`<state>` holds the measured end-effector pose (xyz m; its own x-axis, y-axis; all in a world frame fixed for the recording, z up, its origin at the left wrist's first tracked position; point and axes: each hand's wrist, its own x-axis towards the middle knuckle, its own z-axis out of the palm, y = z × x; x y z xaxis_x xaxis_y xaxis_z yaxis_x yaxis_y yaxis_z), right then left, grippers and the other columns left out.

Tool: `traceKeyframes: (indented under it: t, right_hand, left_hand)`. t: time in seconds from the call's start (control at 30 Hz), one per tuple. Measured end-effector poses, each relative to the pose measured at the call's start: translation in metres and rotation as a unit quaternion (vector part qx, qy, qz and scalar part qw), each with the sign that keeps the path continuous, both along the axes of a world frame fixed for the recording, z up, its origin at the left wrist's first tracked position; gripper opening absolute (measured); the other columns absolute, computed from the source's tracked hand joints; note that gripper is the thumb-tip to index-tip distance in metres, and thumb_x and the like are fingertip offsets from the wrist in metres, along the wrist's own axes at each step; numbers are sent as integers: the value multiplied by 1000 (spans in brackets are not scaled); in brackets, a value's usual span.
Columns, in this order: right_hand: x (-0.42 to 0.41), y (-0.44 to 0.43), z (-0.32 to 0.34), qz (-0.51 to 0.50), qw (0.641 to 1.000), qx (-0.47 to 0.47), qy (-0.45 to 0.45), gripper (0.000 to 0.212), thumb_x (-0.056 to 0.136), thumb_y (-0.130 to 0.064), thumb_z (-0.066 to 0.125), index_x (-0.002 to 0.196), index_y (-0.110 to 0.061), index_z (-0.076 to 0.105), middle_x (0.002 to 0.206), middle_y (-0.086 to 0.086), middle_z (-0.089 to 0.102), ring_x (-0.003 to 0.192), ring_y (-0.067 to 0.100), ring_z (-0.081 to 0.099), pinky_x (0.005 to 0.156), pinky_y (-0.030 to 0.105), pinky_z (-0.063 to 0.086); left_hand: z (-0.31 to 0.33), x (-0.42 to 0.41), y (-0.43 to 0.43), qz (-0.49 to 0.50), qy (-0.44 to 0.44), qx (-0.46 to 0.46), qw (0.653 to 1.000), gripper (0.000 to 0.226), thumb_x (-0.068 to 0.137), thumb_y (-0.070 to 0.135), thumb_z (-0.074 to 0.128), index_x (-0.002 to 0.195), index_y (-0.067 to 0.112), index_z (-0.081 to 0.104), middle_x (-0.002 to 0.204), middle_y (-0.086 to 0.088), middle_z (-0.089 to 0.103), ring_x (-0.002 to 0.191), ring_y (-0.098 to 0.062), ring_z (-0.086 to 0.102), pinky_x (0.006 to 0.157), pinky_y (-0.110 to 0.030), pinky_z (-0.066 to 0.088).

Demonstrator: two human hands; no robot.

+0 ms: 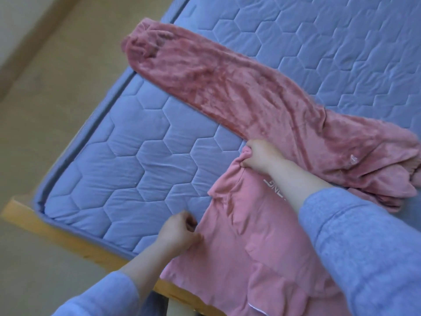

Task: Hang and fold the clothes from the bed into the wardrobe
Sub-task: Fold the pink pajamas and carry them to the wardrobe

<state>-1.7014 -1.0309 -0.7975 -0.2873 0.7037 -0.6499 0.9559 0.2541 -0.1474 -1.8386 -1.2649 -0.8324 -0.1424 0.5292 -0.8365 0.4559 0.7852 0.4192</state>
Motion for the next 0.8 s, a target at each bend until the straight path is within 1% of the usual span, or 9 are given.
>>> traceKeyframes:
  t: [0.07, 0.13, 0.17, 0.27, 0.4, 0.5, 0.57, 0.7, 0.8]
  right_hand:
    - [5, 1, 0, -35, 999, -4, 33, 20, 81, -15, 64, 69, -18, 49, 89, 7, 58, 85, 25, 55, 65, 28, 34]
    - [9, -1, 5, -70, 995, -13, 76, 21, 80, -11, 66, 72, -20, 49, 86, 5, 57, 82, 23, 57, 67, 29, 42]
    - [11, -3, 8, -93, 990, -23, 99, 18, 79, -8, 66, 76, -18, 51, 81, 4, 58, 79, 24, 59, 70, 33, 48]
    - [20, -6, 22, -134, 979, -20, 154, 16, 76, -2, 61, 80, -16, 56, 69, 3, 60, 68, 28, 66, 72, 42, 55]
    - [32, -14, 45, -134, 972, 19, 194, 16, 77, -3, 65, 79, -16, 57, 64, 2, 63, 54, 19, 65, 62, 34, 55]
    - [41, -28, 60, -129, 966, 35, 221, 19, 75, -4, 64, 74, -20, 55, 75, 10, 68, 72, 29, 68, 70, 40, 57]
    - [47, -35, 67, -131, 964, 41, 229, 15, 74, -6, 63, 79, -18, 58, 79, 12, 69, 81, 31, 68, 74, 41, 57]
    - [59, -42, 77, -163, 952, 54, 252, 17, 75, -7, 63, 90, -17, 64, 84, 10, 67, 84, 30, 67, 78, 41, 57]
    - [67, -44, 82, -162, 952, 43, 256, 23, 75, -15, 67, 97, -19, 66, 84, 0, 63, 83, 21, 62, 78, 33, 51]
  left_hand:
    - [0, 2, -3, -37, 13, 4, 999, 20, 74, 18, 66, 64, 21, 50, 62, 8, 54, 63, -12, 50, 50, -23, 34]
    - [1, 2, -7, -40, 23, 8, 999, 29, 80, 18, 62, 60, 19, 41, 60, 5, 44, 60, -13, 41, 50, -25, 28]
    - [3, 1, -10, -32, 26, 13, 999, 32, 82, 18, 61, 60, 18, 39, 61, 5, 42, 59, -12, 39, 50, -26, 27]
    - [13, 1, -19, 4, 38, 38, 999, 32, 88, 20, 59, 62, 18, 40, 64, 4, 45, 62, -11, 41, 54, -26, 30]
    - [32, 11, -35, 78, 66, 83, 991, 27, 93, 24, 57, 68, 17, 47, 65, 2, 50, 63, -13, 47, 56, -29, 33]
    - [45, 23, -49, 131, 66, 115, 982, 25, 94, 26, 55, 71, 18, 51, 65, 2, 54, 65, -15, 51, 57, -31, 35]
    - [51, 30, -56, 151, 68, 135, 977, 21, 94, 27, 55, 76, 17, 55, 70, -1, 59, 70, -19, 55, 60, -32, 38]
    - [62, 39, -63, 160, 78, 170, 969, 16, 95, 29, 54, 82, 20, 56, 72, -2, 61, 70, -17, 56, 60, -30, 38]
    - [67, 49, -71, 170, 93, 193, 962, 16, 95, 30, 55, 81, 23, 55, 71, 2, 59, 67, -11, 54, 57, -29, 37]
